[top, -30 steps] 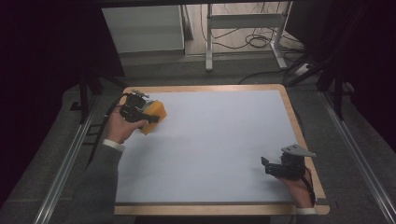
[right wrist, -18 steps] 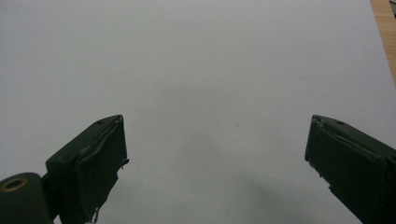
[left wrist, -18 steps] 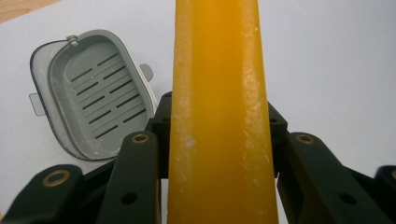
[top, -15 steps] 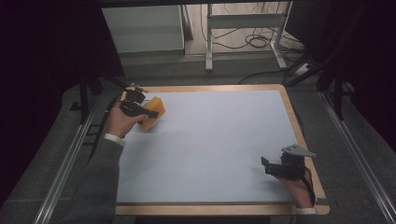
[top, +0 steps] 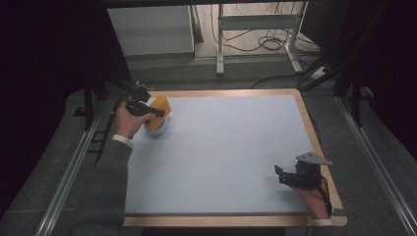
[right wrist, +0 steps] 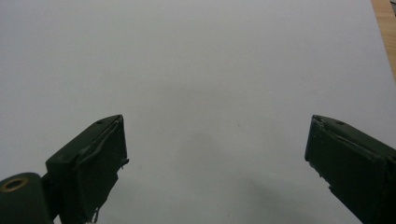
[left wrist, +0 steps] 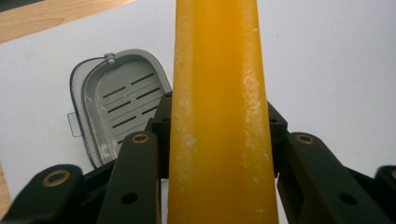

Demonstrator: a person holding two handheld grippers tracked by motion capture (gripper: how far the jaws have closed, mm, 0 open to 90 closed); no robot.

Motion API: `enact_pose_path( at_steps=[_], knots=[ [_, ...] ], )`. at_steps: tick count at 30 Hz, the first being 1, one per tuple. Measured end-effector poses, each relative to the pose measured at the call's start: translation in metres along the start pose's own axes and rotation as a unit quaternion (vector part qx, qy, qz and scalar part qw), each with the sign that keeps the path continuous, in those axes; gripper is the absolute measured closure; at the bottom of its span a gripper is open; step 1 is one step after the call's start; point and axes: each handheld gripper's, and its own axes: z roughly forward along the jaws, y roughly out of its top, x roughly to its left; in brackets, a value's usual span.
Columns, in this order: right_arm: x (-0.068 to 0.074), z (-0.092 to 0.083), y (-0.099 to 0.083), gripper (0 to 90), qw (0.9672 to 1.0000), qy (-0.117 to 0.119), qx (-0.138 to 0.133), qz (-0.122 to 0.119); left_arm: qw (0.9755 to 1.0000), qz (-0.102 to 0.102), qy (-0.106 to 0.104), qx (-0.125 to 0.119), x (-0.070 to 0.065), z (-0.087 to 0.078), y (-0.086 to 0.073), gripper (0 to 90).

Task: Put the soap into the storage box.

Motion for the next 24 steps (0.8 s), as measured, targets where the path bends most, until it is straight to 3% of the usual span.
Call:
enact_pose_path(
  at_steps=[15,24],
  knots=[
    [-0.001,0.000,-0.001,5.6,1.0000,-0.001,-0.001,0.000,0.9995,-0.031,-0.003,-0.001,0.019,0.015,0.005,60.6],
    [-0.002,0.000,0.000,5.6,1.0000,-0.002,-0.001,0.000,0.9988,-0.047,0.008,-0.009,0.028,0.021,0.008,60.6]
  ],
)
